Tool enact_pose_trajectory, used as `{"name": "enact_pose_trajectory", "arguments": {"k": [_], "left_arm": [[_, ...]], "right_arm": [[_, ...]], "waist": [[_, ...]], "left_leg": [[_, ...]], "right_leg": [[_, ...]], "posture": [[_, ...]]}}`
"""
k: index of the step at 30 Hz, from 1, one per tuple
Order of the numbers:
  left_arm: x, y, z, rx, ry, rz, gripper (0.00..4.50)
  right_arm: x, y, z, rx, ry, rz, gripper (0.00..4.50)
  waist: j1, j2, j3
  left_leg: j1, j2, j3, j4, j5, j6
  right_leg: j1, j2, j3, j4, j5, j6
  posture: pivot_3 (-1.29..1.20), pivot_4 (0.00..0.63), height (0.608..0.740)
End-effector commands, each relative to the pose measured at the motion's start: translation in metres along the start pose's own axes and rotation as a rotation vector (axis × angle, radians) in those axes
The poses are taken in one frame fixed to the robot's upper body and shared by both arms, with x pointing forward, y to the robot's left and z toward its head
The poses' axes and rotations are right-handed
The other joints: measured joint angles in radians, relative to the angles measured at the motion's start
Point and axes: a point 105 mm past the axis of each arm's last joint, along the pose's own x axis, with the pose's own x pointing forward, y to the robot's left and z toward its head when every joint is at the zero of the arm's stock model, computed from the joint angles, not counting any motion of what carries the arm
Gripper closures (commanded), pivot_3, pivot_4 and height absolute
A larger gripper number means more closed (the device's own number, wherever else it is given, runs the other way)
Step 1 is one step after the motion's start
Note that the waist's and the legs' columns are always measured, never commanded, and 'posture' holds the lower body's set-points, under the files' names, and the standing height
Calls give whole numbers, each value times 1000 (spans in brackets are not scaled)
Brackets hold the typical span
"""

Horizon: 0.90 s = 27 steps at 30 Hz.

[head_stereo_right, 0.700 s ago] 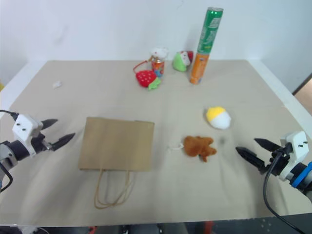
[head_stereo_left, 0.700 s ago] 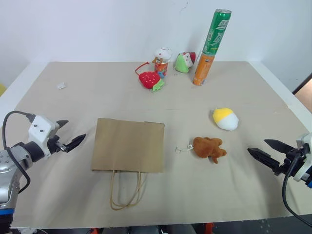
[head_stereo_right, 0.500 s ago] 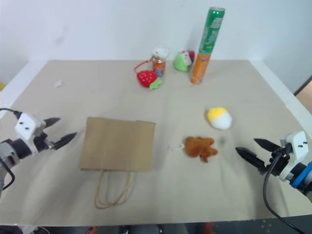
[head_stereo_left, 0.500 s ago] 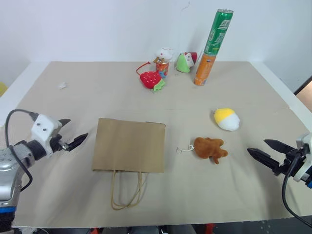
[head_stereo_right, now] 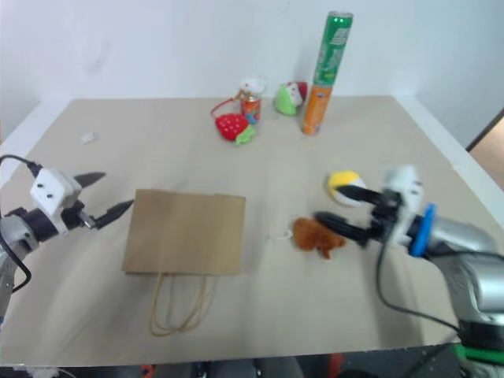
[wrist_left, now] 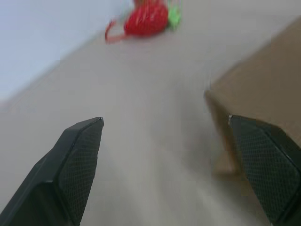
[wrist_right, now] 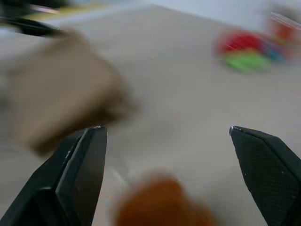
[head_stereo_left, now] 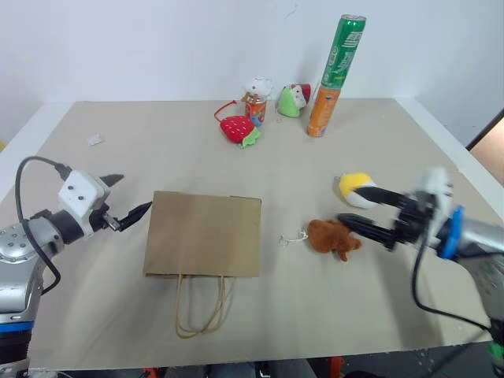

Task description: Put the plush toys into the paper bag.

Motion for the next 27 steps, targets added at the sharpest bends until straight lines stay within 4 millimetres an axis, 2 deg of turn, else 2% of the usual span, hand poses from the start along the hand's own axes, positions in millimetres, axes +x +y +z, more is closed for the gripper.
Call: {"name": "enact_pose_trajectory", "arguments": {"k": [1,3,4,6,8,10,15,20,24,27], "left_arm": [[15,-36,46,208,-147,-185,117],[16,-62,50,227,-177,-297,117],[11,-79,48,265,-180,-382,117],[2,-102,47,305,-187,-499,117],[-4,-114,49,326,-193,-567,117],[-13,-124,43,359,-174,-650,117],[-26,-130,28,429,-140,-760,117],[-39,-118,16,512,-102,-834,117],[-41,-115,7,579,-88,-876,117],[-36,-117,9,592,-124,-883,117]], "right_arm": [[57,86,28,-34,-62,591,0],[61,92,24,-35,-42,662,0],[61,92,21,-51,-28,680,0],[63,90,19,-62,-9,695,0],[65,86,19,-64,-1,688,0],[66,82,19,-72,4,670,0],[67,75,18,-71,4,615,0],[61,75,14,-66,32,580,0],[57,72,12,-71,45,555,0],[57,71,12,-67,45,543,0]], "waist": [[0,0,0],[3,0,0],[12,0,0],[13,0,0],[9,-1,-1],[7,-1,-1],[7,-1,-1],[7,-1,-1],[7,-1,-1],[7,-1,-1]], "left_leg": [[0,1,0,0,0,0],[0,2,0,0,0,0],[0,2,0,0,0,0],[-3,2,1,0,0,-1],[-8,0,3,1,-5,-5],[-9,-1,4,2,-8,-2],[-8,-1,1,2,-8,-3],[-7,1,0,3,-7,-4],[-6,2,2,3,-5,-5],[-7,2,2,3,-5,-5]], "right_leg": [[0,1,0,0,0,0],[1,1,-1,0,0,0],[1,2,-1,0,0,0],[0,1,-3,1,-1,-2],[-3,-2,-2,0,-2,5],[-3,-5,-2,0,-4,4],[-3,-7,-5,1,-7,6],[-2,-5,-6,2,-7,0],[-2,-5,-6,2,-6,-1],[-3,-5,-6,2,-6,-1]], "posture": [[0,150,740],[0,150,740],[0,150,740],[0,150,740],[0,150,740],[0,150,740],[0,150,740],[0,150,740],[0,150,740],[0,150,740]]}}
